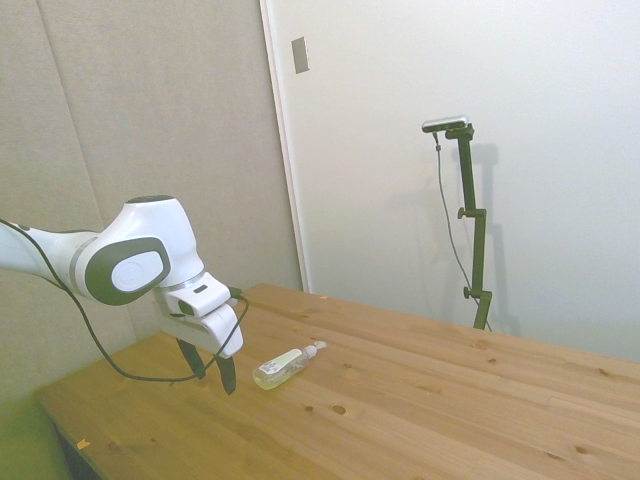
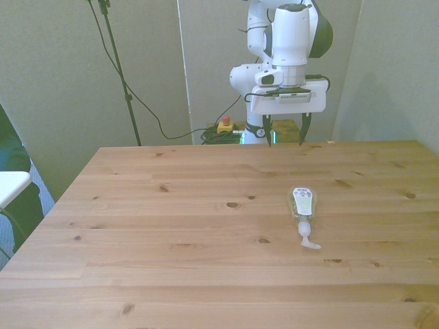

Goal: Stand the sanitizer

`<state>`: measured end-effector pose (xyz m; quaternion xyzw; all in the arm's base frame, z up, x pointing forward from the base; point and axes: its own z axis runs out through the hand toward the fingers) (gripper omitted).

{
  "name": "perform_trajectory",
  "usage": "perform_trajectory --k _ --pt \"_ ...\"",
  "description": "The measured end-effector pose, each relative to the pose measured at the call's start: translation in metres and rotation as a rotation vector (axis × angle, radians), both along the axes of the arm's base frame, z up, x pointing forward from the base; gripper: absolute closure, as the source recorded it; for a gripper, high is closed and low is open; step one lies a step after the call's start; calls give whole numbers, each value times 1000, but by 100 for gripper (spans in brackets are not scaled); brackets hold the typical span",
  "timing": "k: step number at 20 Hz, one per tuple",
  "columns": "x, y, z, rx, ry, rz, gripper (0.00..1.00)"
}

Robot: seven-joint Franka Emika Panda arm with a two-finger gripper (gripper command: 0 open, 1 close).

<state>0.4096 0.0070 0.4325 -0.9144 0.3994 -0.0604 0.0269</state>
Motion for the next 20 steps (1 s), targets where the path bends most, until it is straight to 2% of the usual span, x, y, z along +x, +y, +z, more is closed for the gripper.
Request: perform_trajectory --k 4,9,13,20 --pt "4 -1 0 0 -11 -3 0" --pt "37 -8 14 13 -88 -38 0" --pt "79 0 22 16 -131 -66 0" --pt "166 26 11 7 -139 -105 0"
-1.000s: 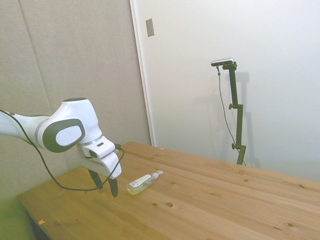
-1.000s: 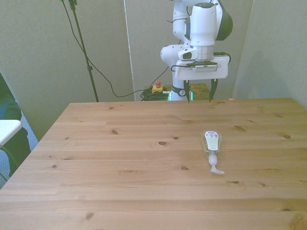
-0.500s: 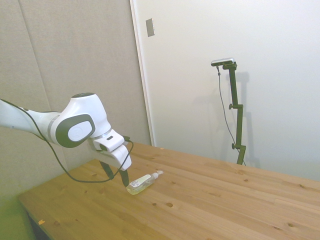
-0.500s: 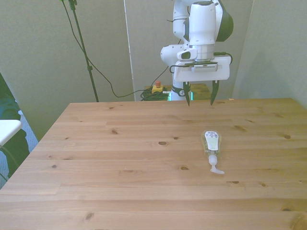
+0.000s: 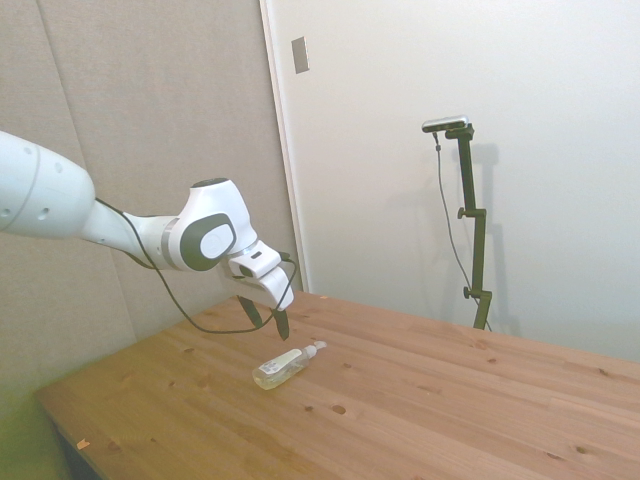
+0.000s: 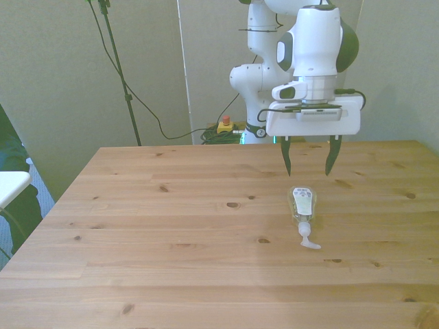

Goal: Stand the sanitizer

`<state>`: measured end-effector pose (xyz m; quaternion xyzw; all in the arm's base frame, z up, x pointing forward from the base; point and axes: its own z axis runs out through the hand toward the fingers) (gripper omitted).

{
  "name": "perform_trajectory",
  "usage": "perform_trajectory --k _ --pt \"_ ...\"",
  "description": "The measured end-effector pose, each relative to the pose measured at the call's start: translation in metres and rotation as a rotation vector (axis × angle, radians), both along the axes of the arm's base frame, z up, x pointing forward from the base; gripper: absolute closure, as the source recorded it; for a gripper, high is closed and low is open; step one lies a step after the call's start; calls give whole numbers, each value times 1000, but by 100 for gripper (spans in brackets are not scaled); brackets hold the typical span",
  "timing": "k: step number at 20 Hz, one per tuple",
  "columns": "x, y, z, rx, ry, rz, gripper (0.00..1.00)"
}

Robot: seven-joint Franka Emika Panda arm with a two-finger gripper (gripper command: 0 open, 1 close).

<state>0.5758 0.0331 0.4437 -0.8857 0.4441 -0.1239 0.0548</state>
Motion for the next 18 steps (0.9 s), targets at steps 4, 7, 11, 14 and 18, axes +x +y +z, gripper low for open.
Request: perform_trajectory --k 4,7,11,14,18 --pt "38 1 -17 -5 7 -30 0" --pt "63 -4 -38 -8 22 -51 0" --pt "82 -9 -58 -16 36 -74 0" --pt "87 -11 -72 -22 54 -81 0" --pt "88 -18 -84 -28 70 -93 100"
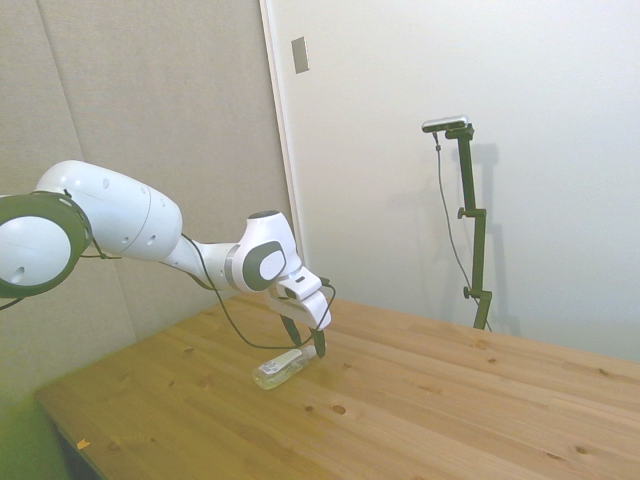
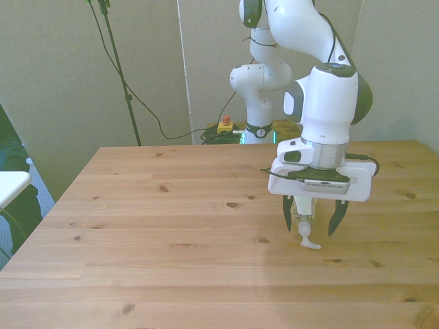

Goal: Stand the sanitizer

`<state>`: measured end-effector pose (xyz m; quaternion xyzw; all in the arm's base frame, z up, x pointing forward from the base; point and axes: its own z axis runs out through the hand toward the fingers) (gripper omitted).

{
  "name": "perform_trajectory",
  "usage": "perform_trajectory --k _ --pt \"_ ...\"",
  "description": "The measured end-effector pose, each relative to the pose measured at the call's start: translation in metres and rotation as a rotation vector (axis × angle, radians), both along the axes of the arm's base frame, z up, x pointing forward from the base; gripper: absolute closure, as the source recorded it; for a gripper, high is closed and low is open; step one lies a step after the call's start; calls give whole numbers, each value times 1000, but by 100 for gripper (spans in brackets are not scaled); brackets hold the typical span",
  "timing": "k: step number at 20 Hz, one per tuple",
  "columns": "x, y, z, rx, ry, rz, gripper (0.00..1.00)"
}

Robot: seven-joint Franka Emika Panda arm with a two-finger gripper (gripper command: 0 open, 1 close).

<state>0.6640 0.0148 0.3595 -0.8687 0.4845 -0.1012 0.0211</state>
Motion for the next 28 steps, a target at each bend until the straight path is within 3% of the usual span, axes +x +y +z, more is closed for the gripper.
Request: perform_trajectory --k 28 --pt "-1 -37 -1 34 93 -61 100"
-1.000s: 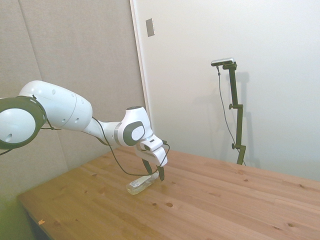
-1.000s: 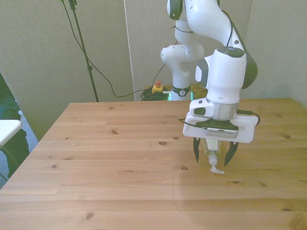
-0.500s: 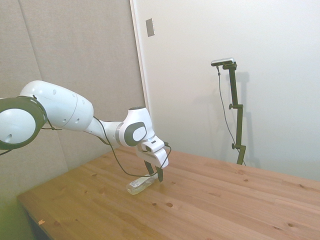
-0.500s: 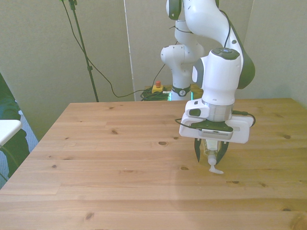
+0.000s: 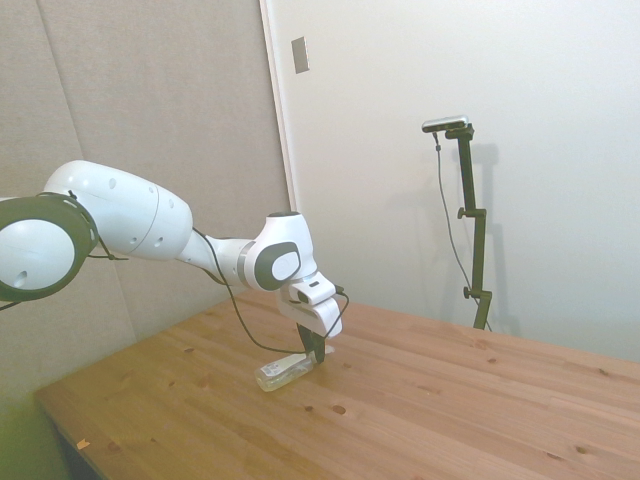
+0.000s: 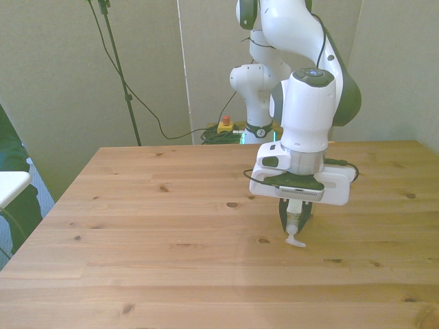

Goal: Stand the sanitizer

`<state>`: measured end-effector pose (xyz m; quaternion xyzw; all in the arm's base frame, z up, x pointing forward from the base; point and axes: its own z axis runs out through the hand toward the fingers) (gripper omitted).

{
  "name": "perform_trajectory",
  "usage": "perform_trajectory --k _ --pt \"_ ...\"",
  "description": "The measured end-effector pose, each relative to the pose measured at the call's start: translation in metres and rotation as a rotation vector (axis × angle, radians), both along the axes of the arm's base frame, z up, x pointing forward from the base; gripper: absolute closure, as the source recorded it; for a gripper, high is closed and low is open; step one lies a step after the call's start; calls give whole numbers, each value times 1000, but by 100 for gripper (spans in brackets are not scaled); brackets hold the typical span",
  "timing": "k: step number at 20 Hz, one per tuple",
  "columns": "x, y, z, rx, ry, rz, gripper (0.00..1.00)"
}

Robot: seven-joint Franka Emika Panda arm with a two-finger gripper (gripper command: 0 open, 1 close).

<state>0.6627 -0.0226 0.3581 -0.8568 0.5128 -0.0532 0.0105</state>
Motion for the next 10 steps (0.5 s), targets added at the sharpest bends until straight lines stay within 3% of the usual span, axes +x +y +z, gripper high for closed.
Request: perform_trajectory --k 4,10 --pt "2 -3 6 1 -33 -10 100" --pt "-15 -3 61 -10 -257 -65 100"
